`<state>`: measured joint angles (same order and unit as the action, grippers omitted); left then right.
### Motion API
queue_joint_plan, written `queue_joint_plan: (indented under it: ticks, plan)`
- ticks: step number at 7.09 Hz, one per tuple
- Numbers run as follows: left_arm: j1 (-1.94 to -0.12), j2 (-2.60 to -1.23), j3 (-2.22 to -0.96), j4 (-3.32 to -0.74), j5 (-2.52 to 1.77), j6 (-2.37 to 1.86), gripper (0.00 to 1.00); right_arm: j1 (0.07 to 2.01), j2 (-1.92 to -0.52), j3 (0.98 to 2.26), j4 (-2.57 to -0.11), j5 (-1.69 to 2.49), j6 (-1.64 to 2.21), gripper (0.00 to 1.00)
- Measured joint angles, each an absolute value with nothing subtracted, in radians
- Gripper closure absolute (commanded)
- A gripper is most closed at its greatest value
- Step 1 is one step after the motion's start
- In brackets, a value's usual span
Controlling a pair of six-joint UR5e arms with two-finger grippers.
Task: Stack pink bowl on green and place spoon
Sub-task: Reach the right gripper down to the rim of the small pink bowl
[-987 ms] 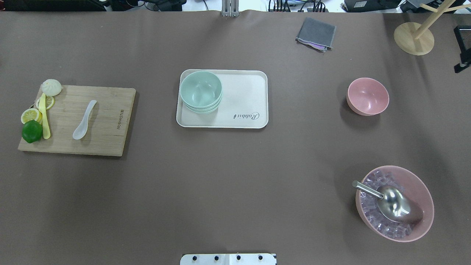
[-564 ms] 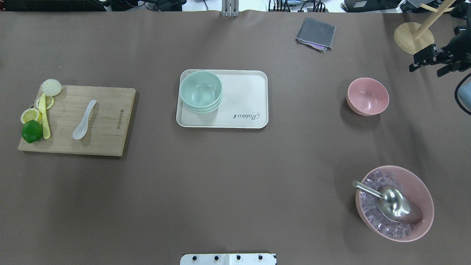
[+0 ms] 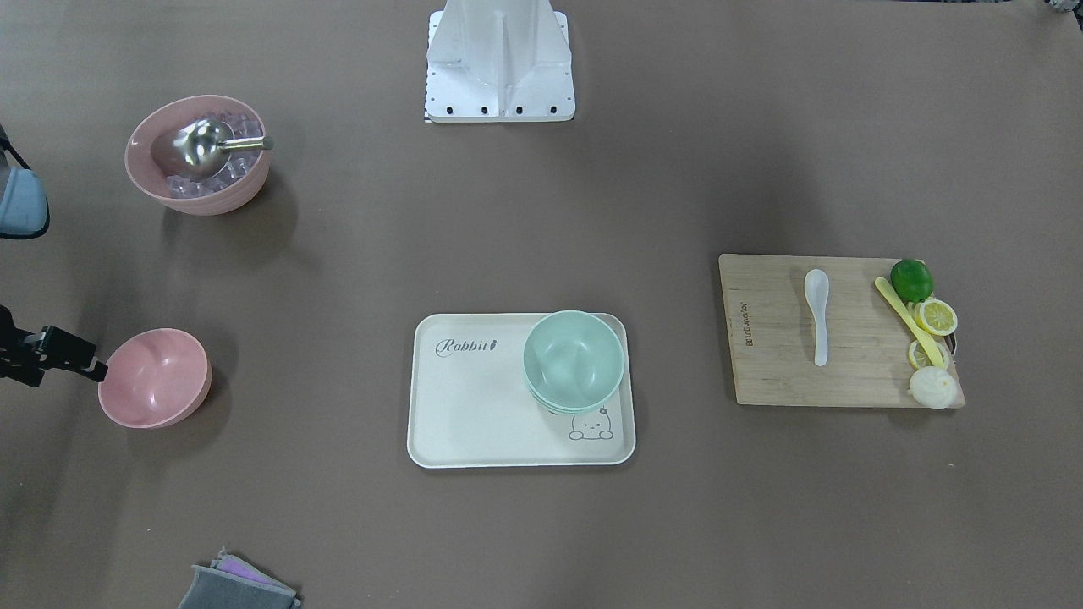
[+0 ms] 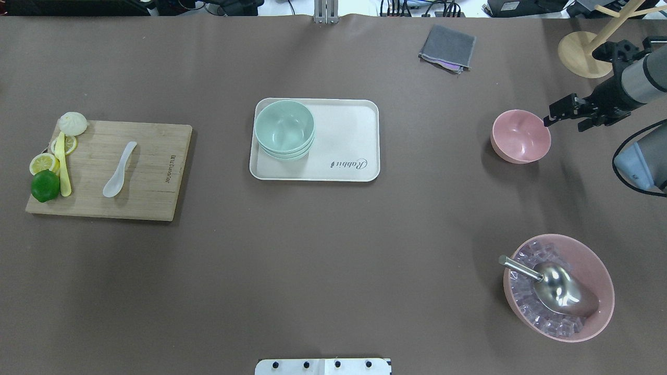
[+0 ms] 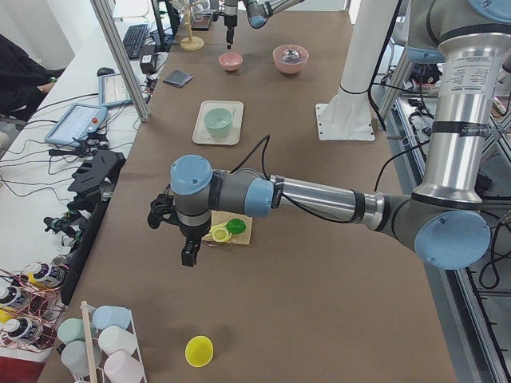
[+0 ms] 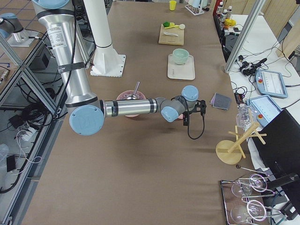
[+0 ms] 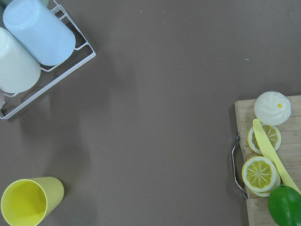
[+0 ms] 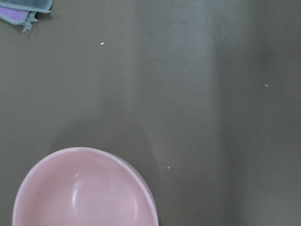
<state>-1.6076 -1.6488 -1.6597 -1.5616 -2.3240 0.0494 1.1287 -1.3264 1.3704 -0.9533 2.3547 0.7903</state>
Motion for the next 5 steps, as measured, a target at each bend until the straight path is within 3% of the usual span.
queue_joint_plan:
  ticks: [5]
  plan:
    - [-1.608, -1.648, -1.653, -1.559, -2.325, 0.049, 0.03, 1.08, -1.322, 1.359, -0.953, 2.35, 0.788, 0.49]
